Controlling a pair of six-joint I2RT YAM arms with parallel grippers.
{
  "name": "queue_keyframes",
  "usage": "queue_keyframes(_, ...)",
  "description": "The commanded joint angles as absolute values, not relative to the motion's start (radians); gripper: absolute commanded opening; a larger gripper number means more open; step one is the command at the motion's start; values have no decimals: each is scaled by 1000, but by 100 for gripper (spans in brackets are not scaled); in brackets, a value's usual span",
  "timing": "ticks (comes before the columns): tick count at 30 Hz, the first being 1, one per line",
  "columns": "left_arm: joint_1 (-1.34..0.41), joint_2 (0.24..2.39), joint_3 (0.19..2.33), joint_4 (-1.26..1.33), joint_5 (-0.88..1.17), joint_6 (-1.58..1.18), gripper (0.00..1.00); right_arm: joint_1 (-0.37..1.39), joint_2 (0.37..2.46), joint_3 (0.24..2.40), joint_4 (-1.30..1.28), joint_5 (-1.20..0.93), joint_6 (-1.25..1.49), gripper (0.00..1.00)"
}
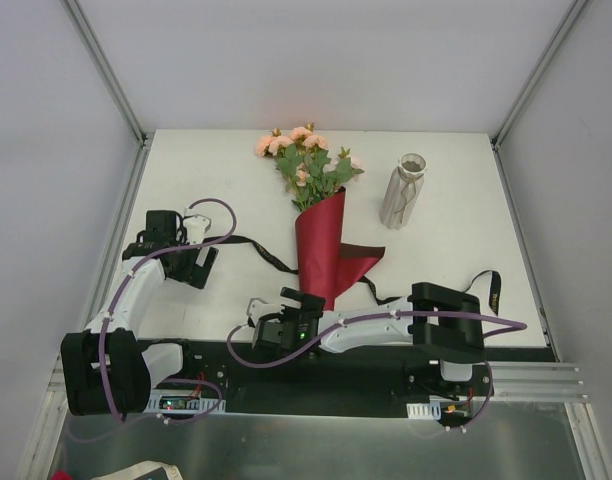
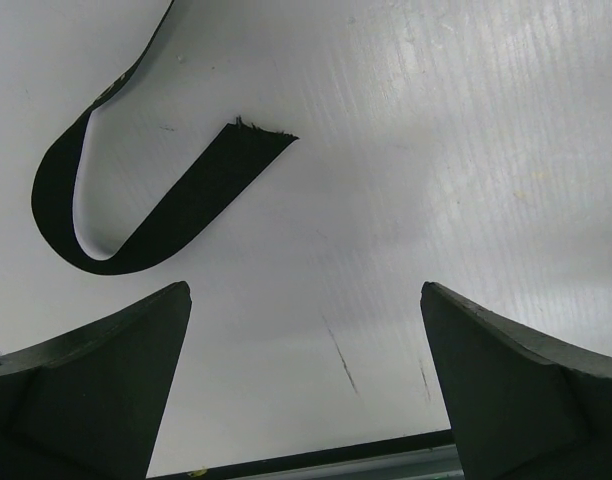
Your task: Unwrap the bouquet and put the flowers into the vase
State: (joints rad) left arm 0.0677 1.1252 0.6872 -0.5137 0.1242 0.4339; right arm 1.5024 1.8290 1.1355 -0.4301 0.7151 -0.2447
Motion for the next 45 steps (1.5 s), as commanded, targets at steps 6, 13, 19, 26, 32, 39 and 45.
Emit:
queue_keyframes(6, 84, 1118, 673, -511, 170, 445, 99, 1468, 1852, 1183, -390, 882, -279, 96)
queue_keyframes(13, 87, 1126, 664, -488, 167, 445, 99, 1465, 1832, 1170, -344, 986, -322, 99)
queue_keyframes(19, 89, 1129, 666, -482, 181, 436, 99, 1460, 1755, 1154, -327, 1046, -299, 99)
queue_keyframes(26, 89, 1111, 667, -482, 172, 443, 99, 1491, 1567, 1114, -290, 1173, -269, 99)
queue_keyframes(32, 90, 1086, 676, -483, 163, 448, 99, 1517, 1435, 1092, -461, 1229, -76, 99)
queue_keyframes(39, 90, 1092, 673, -488, 186, 443, 99, 1532, 1482, 1106, -456, 1049, -104, 97)
queue_keyframes(45, 89, 1097, 670, -491, 196, 448, 99, 1529, 1640, 1164, -420, 1023, -185, 96)
